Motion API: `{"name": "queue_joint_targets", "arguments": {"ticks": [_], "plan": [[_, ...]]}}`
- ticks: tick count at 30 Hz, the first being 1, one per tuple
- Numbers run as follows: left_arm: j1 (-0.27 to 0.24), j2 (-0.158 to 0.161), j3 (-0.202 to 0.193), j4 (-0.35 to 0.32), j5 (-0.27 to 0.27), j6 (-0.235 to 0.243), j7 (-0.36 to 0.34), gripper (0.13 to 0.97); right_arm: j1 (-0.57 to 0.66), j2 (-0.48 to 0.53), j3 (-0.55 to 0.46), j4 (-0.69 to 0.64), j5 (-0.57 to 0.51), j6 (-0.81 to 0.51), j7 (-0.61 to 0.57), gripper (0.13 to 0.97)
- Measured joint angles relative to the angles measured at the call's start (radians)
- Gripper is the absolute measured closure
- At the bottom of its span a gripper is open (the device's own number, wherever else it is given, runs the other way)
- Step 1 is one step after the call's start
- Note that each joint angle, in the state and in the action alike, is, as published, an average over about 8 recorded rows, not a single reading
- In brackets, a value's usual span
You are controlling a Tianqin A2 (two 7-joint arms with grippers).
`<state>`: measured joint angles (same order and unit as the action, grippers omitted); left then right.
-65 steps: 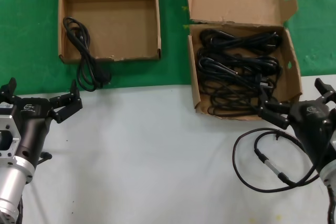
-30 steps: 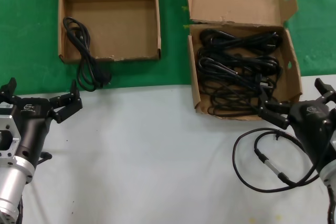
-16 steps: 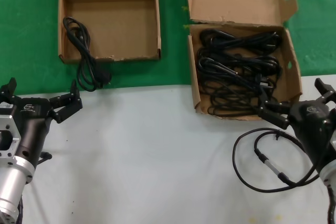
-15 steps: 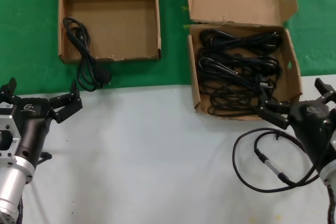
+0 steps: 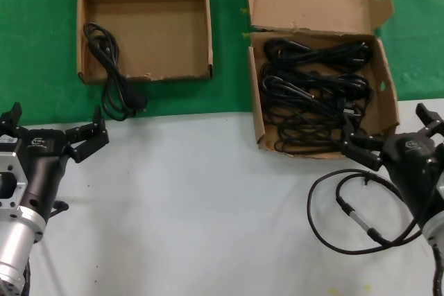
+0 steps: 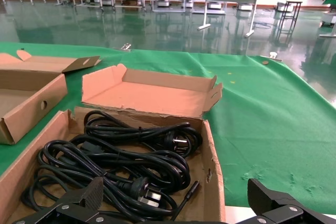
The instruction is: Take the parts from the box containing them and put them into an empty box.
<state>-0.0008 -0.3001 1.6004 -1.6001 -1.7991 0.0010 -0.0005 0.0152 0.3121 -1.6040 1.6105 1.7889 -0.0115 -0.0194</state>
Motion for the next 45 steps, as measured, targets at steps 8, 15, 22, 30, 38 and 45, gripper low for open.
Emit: {"name": "queue_joint_targets", "arguments": {"ticks": [8, 15, 22, 30, 38, 45], "plan": [[0.000, 0.000, 0.000, 0.000, 0.000, 0.000, 0.000, 0.132, 0.000, 0.000, 0.000, 0.000, 0.000, 0.000, 0.000, 0.129], [0.000, 0.000, 0.000, 0.000, 0.000, 0.000, 0.000, 0.132, 0.000, 0.000, 0.000, 0.000, 0.000, 0.000, 0.000, 0.129], [0.000, 0.000, 0.000, 0.000, 0.000, 0.000, 0.000, 0.132, 0.000, 0.000, 0.000, 0.000, 0.000, 0.000, 0.000, 0.129], [0.000, 0.000, 0.000, 0.000, 0.000, 0.000, 0.000, 0.132, 0.000, 0.000, 0.000, 0.000, 0.000, 0.000, 0.000, 0.129], [0.000, 0.000, 0.000, 0.000, 0.000, 0.000, 0.000, 0.132, 0.000, 0.000, 0.000, 0.000, 0.000, 0.000, 0.000, 0.129], [0.000, 0.000, 0.000, 0.000, 0.000, 0.000, 0.000, 0.132, 0.000, 0.000, 0.000, 0.000, 0.000, 0.000, 0.000, 0.129]]}}
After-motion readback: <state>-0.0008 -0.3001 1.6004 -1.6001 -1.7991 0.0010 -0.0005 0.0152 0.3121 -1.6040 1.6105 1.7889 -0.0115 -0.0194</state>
